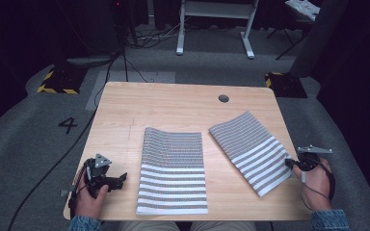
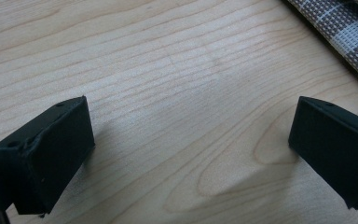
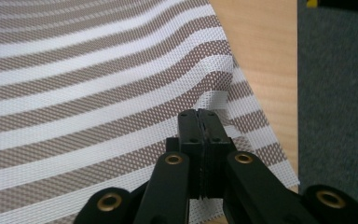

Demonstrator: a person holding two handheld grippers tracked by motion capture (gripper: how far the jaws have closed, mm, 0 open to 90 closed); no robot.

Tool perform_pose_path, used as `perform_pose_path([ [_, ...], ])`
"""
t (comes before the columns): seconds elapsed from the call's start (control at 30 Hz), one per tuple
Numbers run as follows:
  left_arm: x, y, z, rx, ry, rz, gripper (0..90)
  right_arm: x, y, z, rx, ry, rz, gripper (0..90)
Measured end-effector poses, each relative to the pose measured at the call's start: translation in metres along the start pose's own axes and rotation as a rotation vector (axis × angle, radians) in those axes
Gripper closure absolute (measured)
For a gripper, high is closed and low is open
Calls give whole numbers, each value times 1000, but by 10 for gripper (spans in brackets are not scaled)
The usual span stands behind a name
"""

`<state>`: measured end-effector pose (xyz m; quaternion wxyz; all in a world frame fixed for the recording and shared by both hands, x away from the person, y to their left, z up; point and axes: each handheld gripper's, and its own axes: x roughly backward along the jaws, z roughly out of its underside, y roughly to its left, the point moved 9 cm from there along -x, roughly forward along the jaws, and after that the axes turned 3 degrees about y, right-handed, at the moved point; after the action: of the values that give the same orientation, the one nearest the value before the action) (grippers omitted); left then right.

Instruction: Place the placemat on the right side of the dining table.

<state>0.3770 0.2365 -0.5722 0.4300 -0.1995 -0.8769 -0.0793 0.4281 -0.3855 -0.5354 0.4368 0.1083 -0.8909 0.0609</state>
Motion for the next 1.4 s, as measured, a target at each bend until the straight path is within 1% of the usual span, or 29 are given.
perform_pose_path([
  [0.07,0,0,0,0,1,0,1,10,7,-9,28,-35,0,898],
  [0.13,0,0,0,-2,1,0,2,21,16,-18,61,-63,-9,899],
  [0.23,0,0,0,0,0,0,1,36,34,-31,118,-93,-26,899],
  [0.27,0,0,0,0,0,0,1,42,44,-35,139,-105,-40,899],
  [0.33,0,0,0,0,0,0,2,49,61,-41,176,-121,-80,899],
  [0.37,0,0,0,-2,1,0,1,53,72,-43,177,-130,-109,899],
  [0.4,0,0,0,0,0,0,1,55,79,-44,190,-137,-124,899],
  [0.43,0,0,0,0,0,0,1,58,88,-46,205,-143,-142,899],
  [0.47,0,0,0,0,0,0,2,62,100,-48,220,-157,-170,899],
  [0.53,0,0,0,-1,0,0,2,69,118,-50,244,-174,-209,899],
  [0.6,0,0,0,-2,1,0,2,75,131,-52,278,-188,-233,899],
  [0.63,0,0,0,-2,1,0,2,79,140,-52,281,-197,-257,899],
  [0.67,0,0,0,-2,2,0,1,83,150,-52,304,-203,-281,899],
  [0.7,0,0,0,-2,2,0,2,86,158,-52,313,-209,-304,899],
  [0.83,0,0,0,-2,1,0,2,97,188,-48,363,-213,-385,899],
  [0.9,0,0,0,-2,1,0,2,101,201,-44,379,-209,-430,898],
  [1.07,0,0,0,-2,1,0,2,109,227,-34,407,-190,-533,898],
  [1.1,0,0,0,-2,2,0,2,110,230,-32,423,-187,-545,897],
  [1.13,0,0,0,-2,1,0,2,112,235,-29,421,-182,-573,897],
  [1.2,0,0,0,-2,2,0,2,115,243,-25,435,-176,-607,897],
  [1.27,0,0,0,1,0,5,2,116,247,-22,437,-164,-630,893],
  [1.3,-1,0,-1,2,-2,7,1,117,249,-19,442,-149,-646,881],
  [1.33,-1,-1,-1,3,-2,7,2,116,251,-16,433,-121,-667,834],
  [1.37,-1,0,-1,3,-3,7,1,117,253,-16,421,-119,-680,762],
  [1.4,-1,-1,-1,3,-3,8,2,119,254,-18,389,-137,-706,646],
])
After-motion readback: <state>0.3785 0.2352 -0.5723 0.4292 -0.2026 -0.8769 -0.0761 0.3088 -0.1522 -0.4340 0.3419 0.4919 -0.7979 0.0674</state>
